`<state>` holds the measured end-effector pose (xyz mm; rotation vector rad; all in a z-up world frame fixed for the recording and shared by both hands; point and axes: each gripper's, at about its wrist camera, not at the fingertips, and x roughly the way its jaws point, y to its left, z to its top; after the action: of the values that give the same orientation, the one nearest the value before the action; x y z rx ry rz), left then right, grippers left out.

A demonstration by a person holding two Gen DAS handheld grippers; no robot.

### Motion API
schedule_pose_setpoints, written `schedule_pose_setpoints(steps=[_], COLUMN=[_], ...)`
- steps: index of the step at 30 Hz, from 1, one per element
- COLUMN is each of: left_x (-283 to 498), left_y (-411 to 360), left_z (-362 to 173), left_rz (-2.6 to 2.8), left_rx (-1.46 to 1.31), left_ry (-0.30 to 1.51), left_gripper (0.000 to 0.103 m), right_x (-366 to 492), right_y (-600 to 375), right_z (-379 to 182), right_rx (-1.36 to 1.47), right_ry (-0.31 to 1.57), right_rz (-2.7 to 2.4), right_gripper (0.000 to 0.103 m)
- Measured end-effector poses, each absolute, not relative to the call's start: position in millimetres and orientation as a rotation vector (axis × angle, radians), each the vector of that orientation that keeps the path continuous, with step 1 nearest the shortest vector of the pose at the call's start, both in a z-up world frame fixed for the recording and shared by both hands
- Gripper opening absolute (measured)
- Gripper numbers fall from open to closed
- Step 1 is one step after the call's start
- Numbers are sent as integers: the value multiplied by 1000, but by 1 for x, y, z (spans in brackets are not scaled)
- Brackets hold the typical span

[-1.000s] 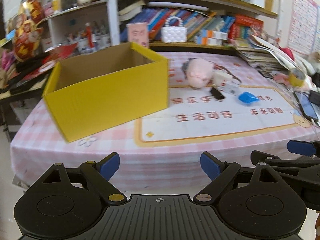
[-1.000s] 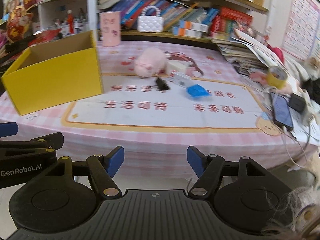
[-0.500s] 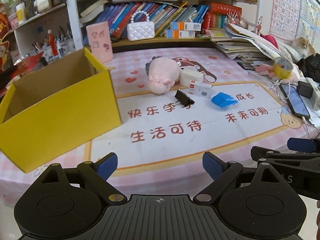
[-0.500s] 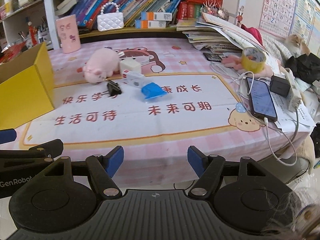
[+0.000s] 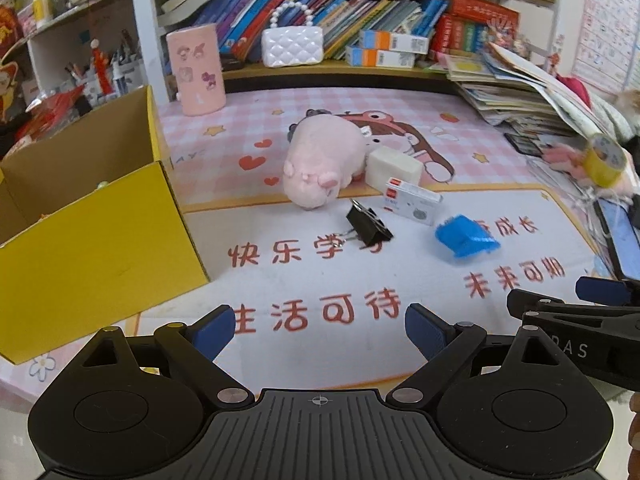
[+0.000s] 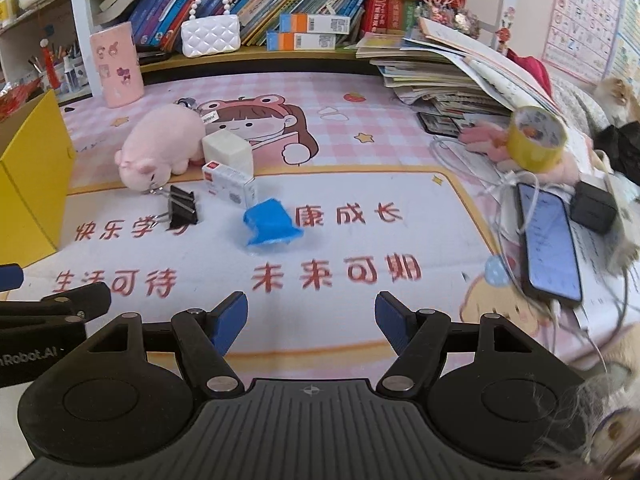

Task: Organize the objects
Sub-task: 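Move both open grippers back toward the pig, clip and blue item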

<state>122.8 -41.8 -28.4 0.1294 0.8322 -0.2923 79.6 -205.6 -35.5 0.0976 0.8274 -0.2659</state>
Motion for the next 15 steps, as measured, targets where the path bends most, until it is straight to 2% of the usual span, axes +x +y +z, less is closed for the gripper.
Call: schedule_pose_setpoints(steps=[15], left_x=[153], left_y=[-65], left_z=[-32], left_rz=[-207], left_rx=[151], left_ry=[853], left_gripper=[93], right_x=[146], right_y=[-232], right_z=[-52], right_rx=[74], right_ry=[839], right_rz=[-103], right_gripper=[61])
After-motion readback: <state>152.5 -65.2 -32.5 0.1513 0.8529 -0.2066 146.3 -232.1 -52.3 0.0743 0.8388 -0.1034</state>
